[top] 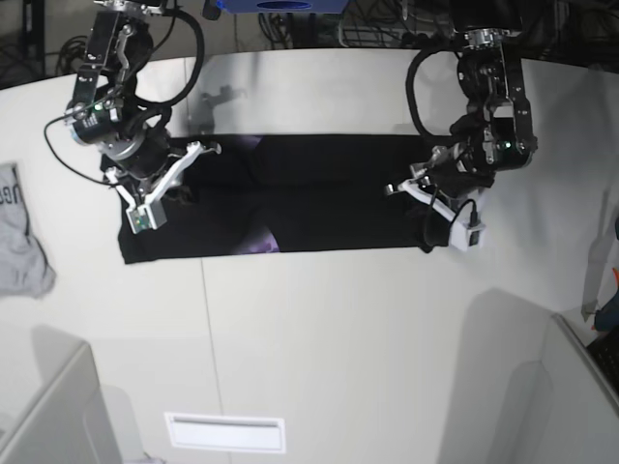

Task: Fold the T-shirt properly
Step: 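Push the strip's end inward with the left gripper to shorten it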

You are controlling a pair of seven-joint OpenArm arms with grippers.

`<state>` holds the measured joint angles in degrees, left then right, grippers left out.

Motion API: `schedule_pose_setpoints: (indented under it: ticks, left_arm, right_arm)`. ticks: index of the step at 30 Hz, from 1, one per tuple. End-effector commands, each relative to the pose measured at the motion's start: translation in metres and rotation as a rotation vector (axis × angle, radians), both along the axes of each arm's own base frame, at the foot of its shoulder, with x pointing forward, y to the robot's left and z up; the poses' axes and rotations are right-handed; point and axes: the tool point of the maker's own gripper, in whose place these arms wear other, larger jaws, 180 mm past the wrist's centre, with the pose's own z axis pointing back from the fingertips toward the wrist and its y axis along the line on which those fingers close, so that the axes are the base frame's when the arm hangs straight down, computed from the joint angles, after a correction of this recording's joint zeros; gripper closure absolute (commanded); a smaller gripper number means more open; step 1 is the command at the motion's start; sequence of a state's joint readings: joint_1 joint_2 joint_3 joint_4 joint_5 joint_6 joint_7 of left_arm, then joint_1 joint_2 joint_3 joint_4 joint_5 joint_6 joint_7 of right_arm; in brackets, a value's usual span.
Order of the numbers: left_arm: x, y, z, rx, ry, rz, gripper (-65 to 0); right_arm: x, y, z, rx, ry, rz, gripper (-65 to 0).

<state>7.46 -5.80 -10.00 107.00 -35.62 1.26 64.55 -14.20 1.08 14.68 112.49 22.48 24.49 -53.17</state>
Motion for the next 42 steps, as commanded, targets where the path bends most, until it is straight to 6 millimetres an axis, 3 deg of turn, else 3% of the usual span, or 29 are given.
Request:
schedule_pose_setpoints:
  ticks: [1,5,9,13,24,30,42]
  left_arm:
    - [0.012,-0.009,0.013,-0.015,-0.05,-0.014,0.0]
    - [0.021,-0.04,0.005,-0.067,-0.02,-0.063,0.0]
    - [0.024,-0.06,-0.011,-0.107,0.048,-0.067,0.0]
    - [0.025,-0.077,-0.011,-0.122,0.06,-0.101,0.0]
    - [0.033,-0.097,-0.001,-0.162,0.037,-0.111,0.0]
    - [0.029,-0.099,-0.014,-0.171,0.084,-0.108,0.0]
    - [0.029,-0.099,-0.014,-0.174,0.083,-0.11,0.0]
  right_arm:
    - [0.006,0.0,0.011,0.007,-0.046,0.003,0.0]
    - [0.006,-0.001,0.011,0.007,-0.045,0.001,0.0]
    - [0.006,-0.001,0.011,0.007,-0.045,0.001,0.0]
    - [0.006,-0.001,0.011,0.007,-0.045,0.001,0.0]
    - [0.007,-0.001,0.011,0.007,-0.046,0.001,0.0]
    - [0.007,-0.001,0.011,0.007,-0.046,0.001,0.0]
    - [0.007,-0.001,0.011,0.007,-0.047,0.0,0.0]
